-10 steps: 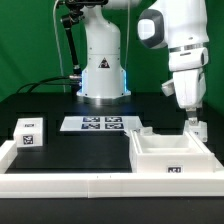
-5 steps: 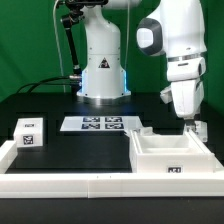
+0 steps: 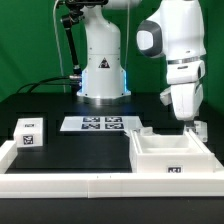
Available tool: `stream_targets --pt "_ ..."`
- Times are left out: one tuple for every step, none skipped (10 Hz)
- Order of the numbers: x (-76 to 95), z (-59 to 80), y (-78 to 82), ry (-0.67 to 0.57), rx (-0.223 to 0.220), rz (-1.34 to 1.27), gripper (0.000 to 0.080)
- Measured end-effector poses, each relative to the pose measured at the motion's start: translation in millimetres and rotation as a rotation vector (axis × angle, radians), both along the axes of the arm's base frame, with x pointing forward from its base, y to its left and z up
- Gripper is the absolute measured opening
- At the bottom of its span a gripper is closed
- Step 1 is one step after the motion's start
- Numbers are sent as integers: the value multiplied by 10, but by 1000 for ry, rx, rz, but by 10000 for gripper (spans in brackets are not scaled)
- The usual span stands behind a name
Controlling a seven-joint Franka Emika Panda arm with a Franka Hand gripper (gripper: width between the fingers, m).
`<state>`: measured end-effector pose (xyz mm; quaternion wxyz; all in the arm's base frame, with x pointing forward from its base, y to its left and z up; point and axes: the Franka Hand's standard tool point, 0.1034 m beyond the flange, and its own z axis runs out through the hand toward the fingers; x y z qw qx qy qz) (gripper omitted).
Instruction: Assemble cabinet
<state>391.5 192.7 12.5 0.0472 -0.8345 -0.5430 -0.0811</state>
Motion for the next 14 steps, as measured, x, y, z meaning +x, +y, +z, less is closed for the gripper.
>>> stream_targets --pt "-1 -2 -2 1 0 0 539" --pt "-2 -2 -2 1 0 0 357" --pt "-2 -2 -2 1 0 0 222" --pt "-3 -3 -2 1 0 0 222" --pt "-2 -1 -2 0 0 0 66" --pt "-2 -1 -2 0 0 0 67" --pt "-2 -1 -2 0 0 0 67" --pt "-2 -1 -2 0 0 0 67" --pt "-2 -1 -2 0 0 0 67" --pt "6 12 -20 0 -5 9 67" --pt "65 114 -104 -9 -21 30 67" --pt "145 284 -219 -28 -41 55 68" --pt "187 335 -288 -36 -49 64 68" --pt "230 376 -406 -27 -66 86 68"
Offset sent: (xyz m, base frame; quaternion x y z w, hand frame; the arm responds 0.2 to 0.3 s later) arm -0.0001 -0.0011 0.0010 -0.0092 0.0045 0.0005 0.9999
